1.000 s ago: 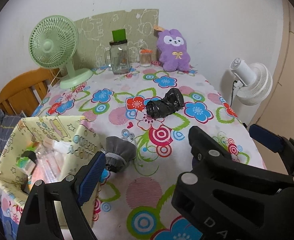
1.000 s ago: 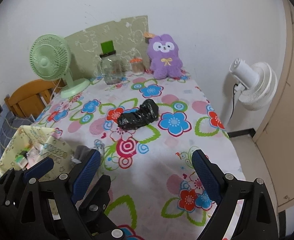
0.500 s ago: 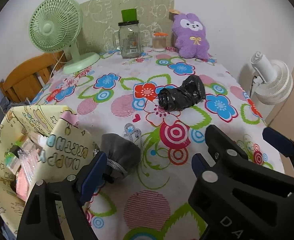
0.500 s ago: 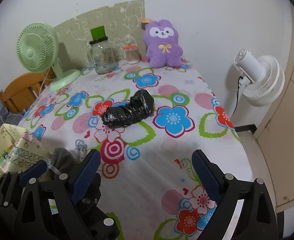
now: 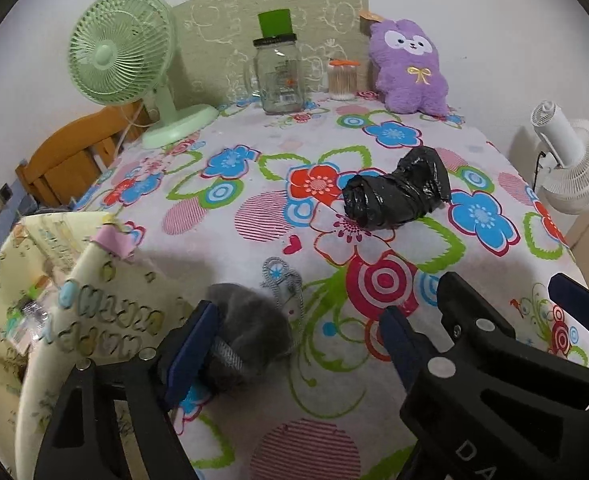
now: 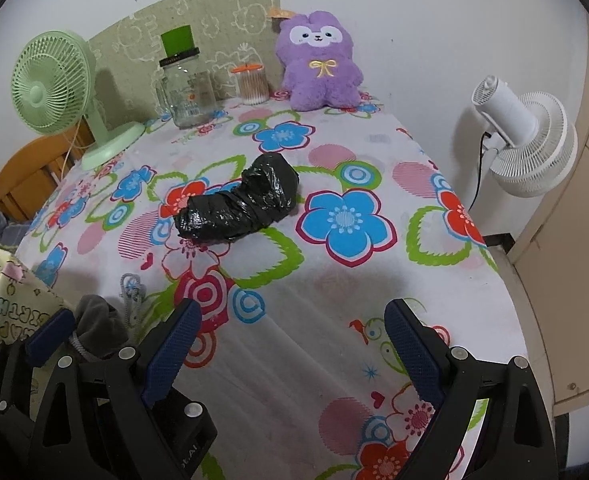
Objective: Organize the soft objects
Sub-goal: 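Move the left tool to the grey drawstring pouch and close on it, then lift the grey pouch with the left tool while the right tool grasps the black bag, then carry the grey pouch with the left tool while the right tool carries the black bag to the yellow box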
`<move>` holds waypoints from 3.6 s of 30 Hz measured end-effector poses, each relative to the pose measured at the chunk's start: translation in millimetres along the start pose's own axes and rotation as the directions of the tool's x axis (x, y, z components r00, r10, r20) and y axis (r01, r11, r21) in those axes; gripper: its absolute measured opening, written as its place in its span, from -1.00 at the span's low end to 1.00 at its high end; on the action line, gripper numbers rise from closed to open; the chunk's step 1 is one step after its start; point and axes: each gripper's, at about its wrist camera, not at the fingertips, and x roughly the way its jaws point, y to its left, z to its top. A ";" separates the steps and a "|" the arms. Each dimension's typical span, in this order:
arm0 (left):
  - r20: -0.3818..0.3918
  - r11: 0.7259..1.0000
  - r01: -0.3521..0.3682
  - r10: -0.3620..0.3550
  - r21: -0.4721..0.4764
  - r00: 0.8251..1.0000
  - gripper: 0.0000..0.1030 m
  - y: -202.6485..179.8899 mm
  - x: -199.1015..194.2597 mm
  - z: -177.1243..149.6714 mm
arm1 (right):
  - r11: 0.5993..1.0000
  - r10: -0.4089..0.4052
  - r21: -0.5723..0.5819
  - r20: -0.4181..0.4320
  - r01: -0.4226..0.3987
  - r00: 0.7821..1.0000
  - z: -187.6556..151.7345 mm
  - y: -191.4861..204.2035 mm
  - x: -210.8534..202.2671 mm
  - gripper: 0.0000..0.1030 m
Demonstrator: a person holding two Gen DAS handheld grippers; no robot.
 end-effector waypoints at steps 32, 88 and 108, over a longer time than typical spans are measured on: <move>-0.012 0.999 0.047 -0.047 0.015 0.999 -0.93 -3.3 6.0 23.2 | 1.000 0.006 0.000 0.026 -0.006 1.000 24.1 0.0 8.8 0.84; -0.009 0.993 0.119 -0.119 0.024 0.993 -0.95 -15.0 -13.2 33.3 | 0.998 0.039 -0.041 -0.006 -0.040 0.999 43.6 -2.2 9.4 -0.73; 0.089 0.981 0.173 -0.180 0.087 0.980 -0.96 -2.4 -88.0 13.6 | 1.000 0.013 -0.013 0.094 -0.011 0.995 19.4 2.4 -76.7 -0.73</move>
